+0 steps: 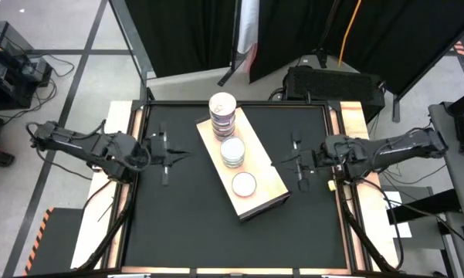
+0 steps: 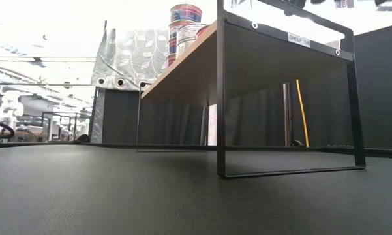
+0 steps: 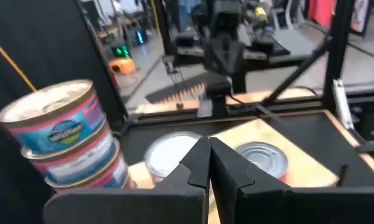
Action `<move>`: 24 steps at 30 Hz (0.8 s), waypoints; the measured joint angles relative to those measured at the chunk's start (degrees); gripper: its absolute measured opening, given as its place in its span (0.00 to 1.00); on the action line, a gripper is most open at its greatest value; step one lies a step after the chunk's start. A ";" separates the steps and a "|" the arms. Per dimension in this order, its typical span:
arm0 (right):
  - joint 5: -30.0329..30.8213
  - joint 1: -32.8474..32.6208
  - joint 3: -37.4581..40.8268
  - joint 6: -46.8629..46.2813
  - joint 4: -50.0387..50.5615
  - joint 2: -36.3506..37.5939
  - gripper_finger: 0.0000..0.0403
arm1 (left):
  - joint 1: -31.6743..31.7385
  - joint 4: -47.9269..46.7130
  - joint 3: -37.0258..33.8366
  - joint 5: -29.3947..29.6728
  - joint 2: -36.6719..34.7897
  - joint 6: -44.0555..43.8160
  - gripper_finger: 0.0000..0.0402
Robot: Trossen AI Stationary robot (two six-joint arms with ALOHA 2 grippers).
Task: Stack canned seafood by type on shelf
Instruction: Return to Home Position
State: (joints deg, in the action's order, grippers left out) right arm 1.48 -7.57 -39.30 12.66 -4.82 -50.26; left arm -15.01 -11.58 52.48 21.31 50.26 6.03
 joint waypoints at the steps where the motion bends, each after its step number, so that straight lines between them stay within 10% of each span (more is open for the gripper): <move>1: 0.00 0.00 2.03 0.04 -2.98 0.00 0.00 | 0.40 2.16 -2.15 0.01 -1.00 0.63 0.02; 15: -0.26 0.14 23.04 -2.57 -35.82 0.00 0.00 | 5.62 30.06 -30.20 -4.26 -11.58 1.64 0.02; 24: 0.00 3.30 29.51 -4.45 -40.12 0.00 0.00 | 5.71 35.51 -40.63 -0.92 -18.03 0.60 0.02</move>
State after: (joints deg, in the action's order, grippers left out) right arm 1.48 -4.27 -9.79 8.22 -44.94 -50.26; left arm -9.30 23.94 11.86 20.39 32.22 6.63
